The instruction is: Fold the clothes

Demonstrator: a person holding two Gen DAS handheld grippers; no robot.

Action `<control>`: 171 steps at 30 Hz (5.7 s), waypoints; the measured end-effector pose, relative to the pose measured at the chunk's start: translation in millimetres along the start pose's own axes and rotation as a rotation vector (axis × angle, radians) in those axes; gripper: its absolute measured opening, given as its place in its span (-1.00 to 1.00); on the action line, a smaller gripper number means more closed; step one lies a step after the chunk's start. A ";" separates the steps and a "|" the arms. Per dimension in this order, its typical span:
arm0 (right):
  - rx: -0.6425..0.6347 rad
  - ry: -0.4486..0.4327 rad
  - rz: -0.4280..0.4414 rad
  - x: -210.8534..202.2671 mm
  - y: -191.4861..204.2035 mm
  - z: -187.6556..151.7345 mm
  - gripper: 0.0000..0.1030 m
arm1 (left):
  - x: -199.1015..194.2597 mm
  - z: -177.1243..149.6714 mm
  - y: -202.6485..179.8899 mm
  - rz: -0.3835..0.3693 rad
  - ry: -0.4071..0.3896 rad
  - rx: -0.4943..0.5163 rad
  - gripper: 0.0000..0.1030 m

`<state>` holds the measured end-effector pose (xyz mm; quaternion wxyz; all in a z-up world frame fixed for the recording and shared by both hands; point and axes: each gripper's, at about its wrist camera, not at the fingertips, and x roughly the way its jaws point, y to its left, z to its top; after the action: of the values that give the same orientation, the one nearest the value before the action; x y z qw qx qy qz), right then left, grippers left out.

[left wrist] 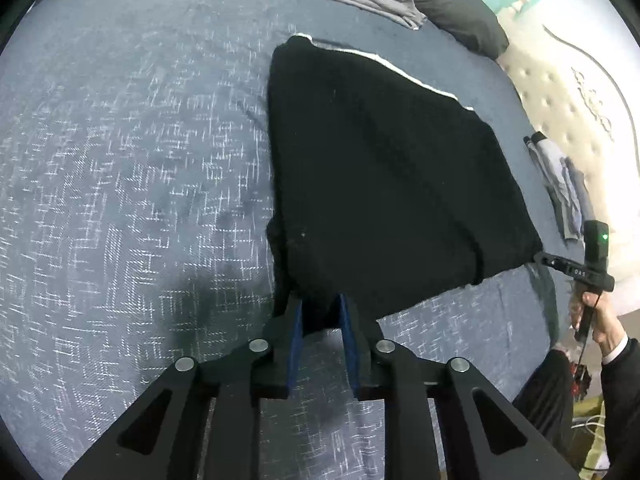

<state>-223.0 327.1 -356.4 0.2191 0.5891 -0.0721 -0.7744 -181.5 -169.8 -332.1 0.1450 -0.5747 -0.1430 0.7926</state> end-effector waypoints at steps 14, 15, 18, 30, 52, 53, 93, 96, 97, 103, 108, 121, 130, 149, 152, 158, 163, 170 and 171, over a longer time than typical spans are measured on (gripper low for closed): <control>-0.046 0.021 -0.048 7.1 3.8 4.0 -0.67 | 7.6 6.5 -1.5 0.010 0.043 -0.011 -0.52; -0.046 0.019 -0.043 6.7 4.0 4.1 -0.70 | 9.3 6.6 -2.9 0.014 0.048 -0.005 -0.52; -0.037 0.011 -0.028 4.9 2.3 4.4 -0.75 | 12.3 7.0 -8.7 0.039 0.056 0.030 -0.74; -0.058 -0.036 -0.057 -18.0 5.1 14.8 -0.84 | -7.9 7.1 -0.5 0.114 0.037 0.056 -0.89; 0.010 0.028 0.044 -2.9 -19.6 3.0 -0.83 | -17.7 -6.0 -1.6 0.102 0.109 0.053 -0.87; 0.020 0.031 0.054 -2.1 -22.0 2.3 -0.82 | -20.2 -6.5 -0.9 0.096 0.108 0.046 -0.86; 0.046 -0.111 0.092 27.5 33.1 76.0 -0.84 | 27.0 63.2 -39.4 0.022 0.005 -0.030 -0.87; 0.050 -0.097 0.025 35.1 24.0 80.6 -0.84 | 38.6 63.0 -31.2 0.033 0.030 -0.051 -0.87; 0.051 -0.091 0.000 37.9 20.4 82.0 -0.84 | 38.3 63.8 -31.5 0.035 0.028 -0.050 -0.87; 0.140 -0.114 -0.053 30.8 -12.4 84.0 -0.85 | 36.2 68.6 -33.5 0.043 0.016 -0.041 -0.87; 0.042 -0.167 0.034 21.1 14.2 102.0 -0.85 | 34.8 72.3 -34.5 0.050 0.007 -0.034 -0.87; 0.088 -0.109 -0.097 29.9 -17.1 106.1 -0.86 | 45.5 72.7 -22.1 0.040 0.036 -0.024 -0.87; 0.027 -0.084 -0.094 28.3 -12.6 113.0 -0.86 | 45.9 72.2 -17.6 0.035 0.036 -0.037 -0.87; 0.219 -0.147 -0.027 -28.5 -81.9 48.7 -0.86 | 3.8 73.6 2.2 0.041 0.028 -0.082 -0.86; 0.248 -0.228 0.080 -52.9 -85.2 34.9 -0.85 | -7.9 75.4 8.7 0.048 0.019 -0.102 -0.86; 0.186 -0.109 0.085 -32.5 -69.7 3.8 -0.85 | -38.2 60.0 37.1 0.040 0.010 -0.161 -0.73; 0.283 -0.138 0.061 -43.4 -91.2 -19.4 -0.85 | -57.7 45.7 48.6 -0.004 0.011 -0.201 -0.37; 0.287 -0.243 0.124 -68.1 -69.2 -35.6 -0.82 | -62.7 15.5 64.0 -0.084 0.014 -0.259 -0.11; 0.293 -0.263 0.144 -66.8 -63.1 -37.1 -0.80 | -61.0 13.6 64.5 -0.091 0.014 -0.265 -0.11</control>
<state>-190.0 417.4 -331.8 0.1748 0.5018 -0.2538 -0.8082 -180.6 -253.8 -300.4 0.1046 -0.5872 -0.2715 0.7554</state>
